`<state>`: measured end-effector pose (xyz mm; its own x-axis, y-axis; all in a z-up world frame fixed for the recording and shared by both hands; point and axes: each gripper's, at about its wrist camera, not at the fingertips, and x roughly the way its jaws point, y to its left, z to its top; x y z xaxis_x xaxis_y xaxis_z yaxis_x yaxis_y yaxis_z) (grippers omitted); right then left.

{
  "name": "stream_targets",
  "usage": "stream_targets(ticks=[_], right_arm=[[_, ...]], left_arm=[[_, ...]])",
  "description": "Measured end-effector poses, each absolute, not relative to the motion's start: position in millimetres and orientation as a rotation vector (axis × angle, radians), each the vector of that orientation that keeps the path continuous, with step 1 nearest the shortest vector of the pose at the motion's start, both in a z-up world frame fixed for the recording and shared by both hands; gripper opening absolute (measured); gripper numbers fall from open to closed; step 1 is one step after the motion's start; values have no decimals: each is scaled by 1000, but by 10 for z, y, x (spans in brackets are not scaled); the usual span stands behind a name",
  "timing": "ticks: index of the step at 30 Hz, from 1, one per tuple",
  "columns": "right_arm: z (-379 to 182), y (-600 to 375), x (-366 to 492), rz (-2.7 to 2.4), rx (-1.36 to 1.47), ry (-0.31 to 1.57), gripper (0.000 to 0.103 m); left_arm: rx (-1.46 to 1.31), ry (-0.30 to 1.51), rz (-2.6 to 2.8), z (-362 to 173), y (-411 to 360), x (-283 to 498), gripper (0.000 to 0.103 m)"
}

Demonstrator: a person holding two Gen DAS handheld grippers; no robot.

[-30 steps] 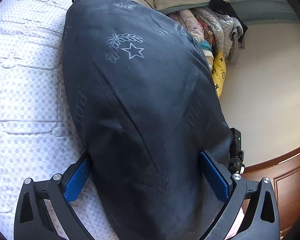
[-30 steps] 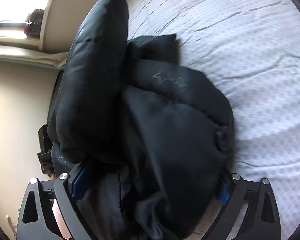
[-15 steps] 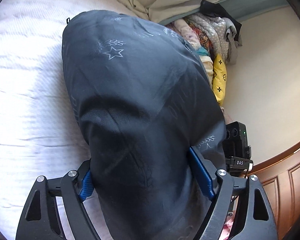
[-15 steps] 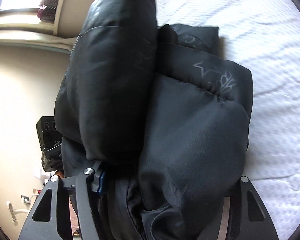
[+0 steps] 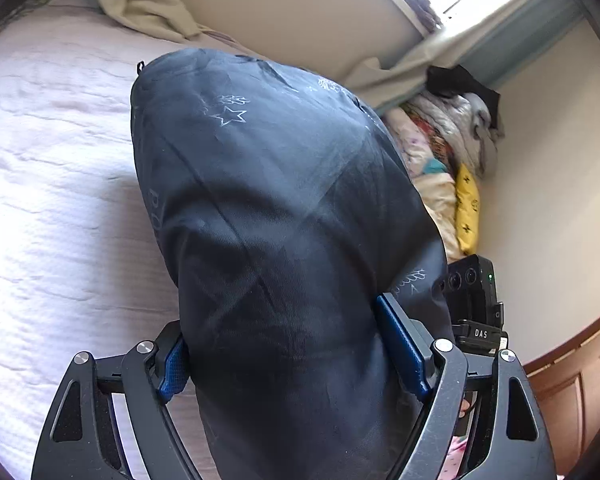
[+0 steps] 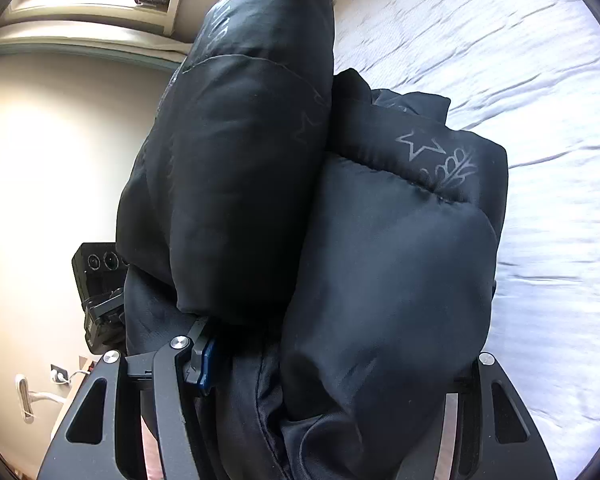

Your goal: Fold large clothes

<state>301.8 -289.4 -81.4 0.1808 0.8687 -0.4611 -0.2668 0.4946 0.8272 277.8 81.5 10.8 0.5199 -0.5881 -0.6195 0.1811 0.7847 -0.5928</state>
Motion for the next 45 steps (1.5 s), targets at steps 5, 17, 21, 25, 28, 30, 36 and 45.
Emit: stream_targets(ticks=[5, 17, 21, 25, 28, 30, 36, 45], right_arm=[[-1131, -2687, 3027, 842, 636, 1150, 60], [-1257, -2996, 2936, 655, 624, 1189, 85], [-1117, -3128, 2988, 658, 654, 1171, 85], [-821, -3513, 3089, 653, 681, 1113, 86], [-696, -3727, 3045, 603, 678, 1065, 86], [-592, -3787, 2989, 565, 669, 1027, 86], [-93, -3763, 2600, 455, 432, 848, 86], [256, -3181, 1398, 446, 78, 657, 93]], left_arm=[[-535, 981, -435, -278, 1011, 2843, 86], [-585, 1020, -410, -443, 1023, 2919, 102], [-580, 1005, -358, -291, 1130, 2785, 101], [-511, 924, -291, -19, 1235, 2587, 102], [-434, 838, -218, 213, 1282, 2442, 102], [-367, 796, -152, 335, 1281, 2351, 102], [-161, 657, -14, 567, 1095, 1890, 102], [14, 608, 14, 414, 373, 1054, 102]])
